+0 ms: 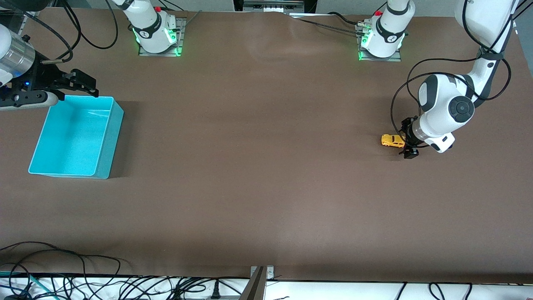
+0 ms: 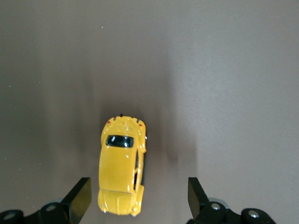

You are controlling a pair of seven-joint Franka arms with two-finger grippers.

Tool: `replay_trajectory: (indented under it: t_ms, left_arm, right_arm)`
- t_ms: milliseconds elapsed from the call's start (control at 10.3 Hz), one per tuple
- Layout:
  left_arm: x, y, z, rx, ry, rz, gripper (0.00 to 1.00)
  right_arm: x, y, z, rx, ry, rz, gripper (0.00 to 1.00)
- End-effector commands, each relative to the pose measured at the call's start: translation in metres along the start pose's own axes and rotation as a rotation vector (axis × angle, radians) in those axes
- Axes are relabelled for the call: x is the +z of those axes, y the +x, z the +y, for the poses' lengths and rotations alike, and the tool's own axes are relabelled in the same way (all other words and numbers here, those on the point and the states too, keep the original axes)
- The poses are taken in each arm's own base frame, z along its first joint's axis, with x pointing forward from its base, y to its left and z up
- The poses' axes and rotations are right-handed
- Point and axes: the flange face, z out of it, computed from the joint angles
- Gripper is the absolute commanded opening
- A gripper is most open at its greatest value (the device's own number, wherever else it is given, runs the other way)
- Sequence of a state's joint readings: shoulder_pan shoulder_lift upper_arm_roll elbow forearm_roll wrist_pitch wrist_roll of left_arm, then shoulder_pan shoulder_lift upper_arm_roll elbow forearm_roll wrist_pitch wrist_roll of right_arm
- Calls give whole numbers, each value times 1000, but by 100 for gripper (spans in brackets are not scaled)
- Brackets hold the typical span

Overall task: Wind up and store yellow beetle car
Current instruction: 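Close the left gripper on the yellow car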

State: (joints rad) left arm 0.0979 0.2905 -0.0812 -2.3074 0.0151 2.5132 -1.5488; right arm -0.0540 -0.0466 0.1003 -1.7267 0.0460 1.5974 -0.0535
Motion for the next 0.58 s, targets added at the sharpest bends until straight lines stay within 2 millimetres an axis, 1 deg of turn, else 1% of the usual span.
replay_trajectory:
  t_ms: [0,193,483]
  left_arm:
    - [10,-1,-14,10,-25,-7,92]
    - [18,-1,-23,10,-37,-6,92]
    - [21,-2,-26,7,-30,-6,91]
  right_arm:
    - [-4,-1,2,0,5,-3,100]
    - [-3,-1,2,0,5,-4,100]
    - [-3,-2,2,0,5,-4,100]
